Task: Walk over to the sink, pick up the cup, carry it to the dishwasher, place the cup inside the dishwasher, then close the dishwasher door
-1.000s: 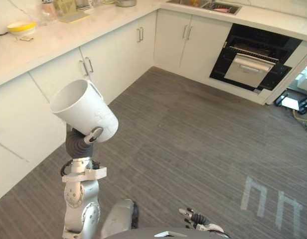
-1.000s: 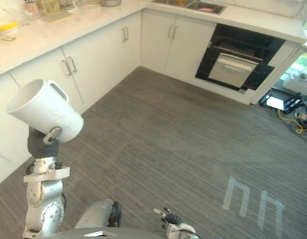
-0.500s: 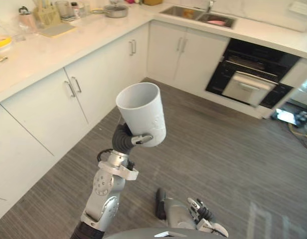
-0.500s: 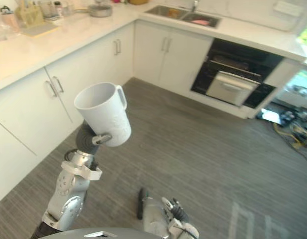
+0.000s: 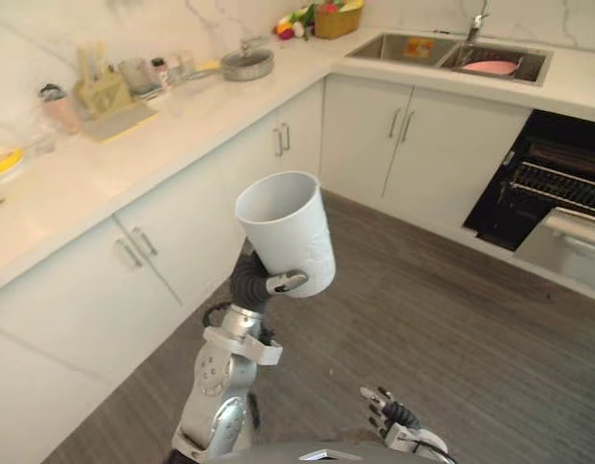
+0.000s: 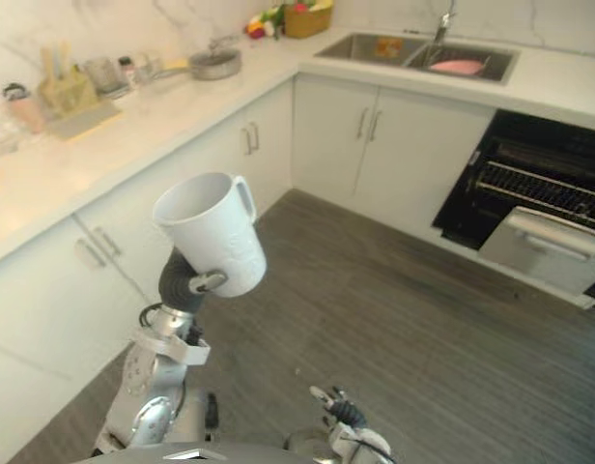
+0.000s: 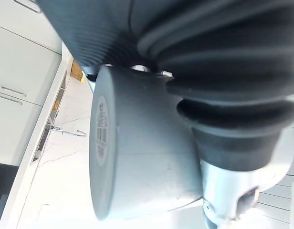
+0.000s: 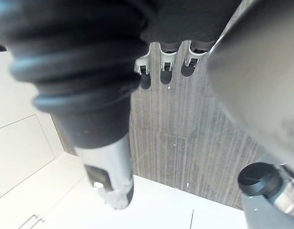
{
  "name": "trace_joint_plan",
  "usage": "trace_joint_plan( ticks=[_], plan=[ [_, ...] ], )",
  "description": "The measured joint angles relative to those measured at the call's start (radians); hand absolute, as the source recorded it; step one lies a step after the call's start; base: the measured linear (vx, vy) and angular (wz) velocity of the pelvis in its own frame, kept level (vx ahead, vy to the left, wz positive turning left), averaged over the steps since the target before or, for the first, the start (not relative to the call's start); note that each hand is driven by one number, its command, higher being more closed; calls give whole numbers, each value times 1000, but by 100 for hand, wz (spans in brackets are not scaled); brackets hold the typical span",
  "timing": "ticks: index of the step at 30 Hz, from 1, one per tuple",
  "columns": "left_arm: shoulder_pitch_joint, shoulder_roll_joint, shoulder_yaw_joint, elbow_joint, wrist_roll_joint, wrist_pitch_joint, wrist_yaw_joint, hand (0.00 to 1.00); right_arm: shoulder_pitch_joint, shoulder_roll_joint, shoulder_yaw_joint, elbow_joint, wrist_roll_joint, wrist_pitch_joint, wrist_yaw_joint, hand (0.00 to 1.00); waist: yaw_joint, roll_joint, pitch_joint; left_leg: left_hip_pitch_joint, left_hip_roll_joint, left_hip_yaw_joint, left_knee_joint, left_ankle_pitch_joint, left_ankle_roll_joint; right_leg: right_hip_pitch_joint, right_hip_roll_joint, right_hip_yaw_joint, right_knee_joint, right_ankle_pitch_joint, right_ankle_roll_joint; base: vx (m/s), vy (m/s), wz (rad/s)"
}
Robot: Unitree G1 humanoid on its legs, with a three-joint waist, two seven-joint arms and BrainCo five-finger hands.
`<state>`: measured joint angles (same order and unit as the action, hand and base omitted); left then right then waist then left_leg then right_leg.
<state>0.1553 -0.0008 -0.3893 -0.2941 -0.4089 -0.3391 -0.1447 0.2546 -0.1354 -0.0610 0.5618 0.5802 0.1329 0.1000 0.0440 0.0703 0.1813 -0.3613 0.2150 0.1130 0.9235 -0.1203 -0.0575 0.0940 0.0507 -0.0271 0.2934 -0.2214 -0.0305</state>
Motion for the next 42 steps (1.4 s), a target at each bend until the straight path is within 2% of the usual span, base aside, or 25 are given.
trace_joint_plan(
  ticks=[2, 4, 6, 7, 8, 9, 10, 11, 12, 15, 18, 21, 23, 24, 25, 27, 28, 29, 30, 31, 35, 37, 38, 41, 42],
  plan=[
    [35, 5, 58, 2, -1, -41, 1, 100, -84, 7, -66, 158, -38, -179, 101, 0, 12, -10, -1, 81, -34, -81, -612, 36, -40, 54, -4, 112, -2, -58, 16, 752, 241, -142],
    [38, 11, 68, 12, -3, -48, -15, 100, -89, -9, -90, 205, -37, -249, 144, 0, 9, -11, -4, 109, -53, -128, -742, 77, -44, 115, -19, 165, 15, -137, 38, 728, 418, -105],
    [49, 39, 67, 13, -15, -61, -61, 100, -72, -5, -96, 216, -13, -275, 152, 0, 10, -43, -36, 93, -88, -139, -634, 192, -46, 154, -59, 198, 71, -234, 70, 636, 477, -65],
    [51, 76, 67, 27, -23, -60, -94, 100, -69, 29, -112, 263, 20, -285, 149, 0, -11, -108, -76, 54, -139, -126, -512, 126, -32, 137, -119, 177, 148, -258, 99, 671, 434, -1],
    [36, 88, 73, 35, -24, -50, -117, 100, -68, 52, -119, 293, 45, -285, 148, 0, -23, -140, -84, 35, -168, -121, -409, 43, -16, 105, -150, 146, 269, -231, 131, 692, 414, 16],
    [26, 94, 73, 35, -26, -45, -127, 100, -65, 65, -126, 311, 54, -284, 148, 0, -22, -153, -83, 40, -180, -114, -377, 12, -5, 86, -160, 132, 343, -205, 139, 654, 379, 22],
    [9, 111, 70, 35, -40, -24, -147, 100, -62, 99, -167, 359, 70, -282, 148, 0, -24, -169, -81, 87, -210, -107, -369, -44, 20, 34, -192, 84, 506, -92, 132, 478, 280, 9],
    [1, 118, 70, 36, -44, -15, -154, 100, -62, 112, -185, 384, 83, -283, 148, 0, -25, -165, -75, 124, -219, -105, -382, -63, 30, 6, -210, 64, 591, 5, 116, 536, 297, -8],
    [-6, 122, 74, 34, -52, -4, -170, 100, -61, 124, -192, 424, 88, -286, 154, 0, -30, -149, -58, 232, -220, -87, -437, -84, 53, -40, -237, 41, 716, 38, 108, 465, 242, -32],
    [-27, 128, 28, 25, -49, -2, -212, 100, -29, 125, -178, 384, 113, -327, 156, 0, -71, -92, -79, 406, -188, -50, -618, -96, 71, -235, -223, -89, 671, -81, 75, 410, 193, -33],
    [-62, 152, -30, 2, -47, 11, -234, 100, 0, 144, -179, 300, 175, -364, 138, 0, -83, -77, -70, 484, -151, -5, -684, -111, 51, -332, -201, -205, 403, -73, 71, 366, 81, -48],
    [-80, 172, -42, -55, -39, 13, -250, 100, 46, 184, -173, 100, 285, -443, 107, 0, -106, -48, -53, 548, -66, 54, -610, -206, -1, -343, -109, -237, -9, 102, 38, 563, 3, -52],
    [-75, 161, -15, -88, -39, -1, -257, 100, 81, 186, -148, -111, 331, -539, 76, 0, -105, -62, -39, 616, -37, 99, -519, -305, -39, -322, -111, -262, -44, 284, 5, 583, -85, -57],
    [-69, 155, -13, -88, -39, -6, -258, 100, 79, 186, -148, -154, 341, -559, 69, 0, -104, -49, -35, 635, -24, 118, -499, -318, -41, -328, -111, -272, 9, 297, -6, 457, -92, -54],
    [-47, 145, -16, -88, -37, -23, -259, 100, 73, 184, -149, -233, 363, -599, 63, 0, -106, -22, -36, 654, 6, 145, -455, -325, -31, -350, -102, -278, 112, 233, -34, 420, -90, -35],
    [-39, 134, -51, -91, -22, -43, -260, 100, 83, 190, -148, -379, 365, -643, 59, 0, -117, -7, -38, 629, 32, 137, -339, -297, -3, -380, -105, -279, 234, 124, -39, 402, -120, -11],
    [-32, 123, -79, -93, -19, -46, -260, 100, 87, 194, -147, -487, 357, -658, 28, 0, -123, -2, -38, 600, 57, 123, -233, -250, -2, -378, -98, -286, 285, 64, -46, 377, -159, -4],
    [-13, 108, -104, -98, -19, -53, -256, 100, 88, 193, -155, -580, 354, -673, 2, 0, -129, 5, -38, 537, 83, 85, -98, -144, 39, -358, -81, -287, 313, 11, -46, 1088, -294, -113],
    [82, 91, -153, -97, 2, -82, -248, 100, 44, 194, -258, -739, 310, -779, -28, 0, -103, -1, -44, 247, 39, -19, 170, -55, 58, -137, 16, -191, 98, -9, -54, 1119, -232, -156],
    [85, 92, -160, -89, 6, -105, -245, 100, 31, 189, -266, -747, 289, -803, -41, 0, -88, -3, -45, 229, 26, 6, 82, -108, 55, -104, 19, -169, 75, 0, -76, 1180, -167, -177],
    [85, 93, -167, -74, 22, -113, -226, 100, 4, 177, -256, -813, 277, -806, -73, 0, -90, -6, -43, 194, -5, 63, -98, -161, 60, 45, 22, -66, -25, -27, -70, 568, 70, -65],
    [82, 104, -181, -79, 67, -115, -180, 100, -50, 163, -252, -866, 213, -824, -106, 0, -75, -49, -53, 194, -159, -52, -516, -96, -5, 103, -38, -6, -85, -33, -48, 434, 216, -71],
    [80, 104, -180, -83, 96, -120, -157, 100, -101, 134, -249, -848, 184, -820, -113, 0, -61, -45, -49, 174, -178, -117, -658, -18, -44, 126, -37, 42, -101, -46, -21, 356, 238, -99],
    [83, 127, -206, -81, 118, -114, -153, 100, -71, 125, -211, -898, 159, -795, -135, 0, -38, -22, -62, 143, -149, -133, -671, 125, -20, 225, -31, 115, -104, -104, 57, 445, 349, -122],
    [87, 141, -205, -84, 117, -116, -162, 100, -46, 142, -201, -905, 158, -792, -133, 0, -29, -47, -74, 122, -153, -121, -591, 155, -14, 235, -50, 139, -87, -137, 64, 365, 317, -109]
  ],
)
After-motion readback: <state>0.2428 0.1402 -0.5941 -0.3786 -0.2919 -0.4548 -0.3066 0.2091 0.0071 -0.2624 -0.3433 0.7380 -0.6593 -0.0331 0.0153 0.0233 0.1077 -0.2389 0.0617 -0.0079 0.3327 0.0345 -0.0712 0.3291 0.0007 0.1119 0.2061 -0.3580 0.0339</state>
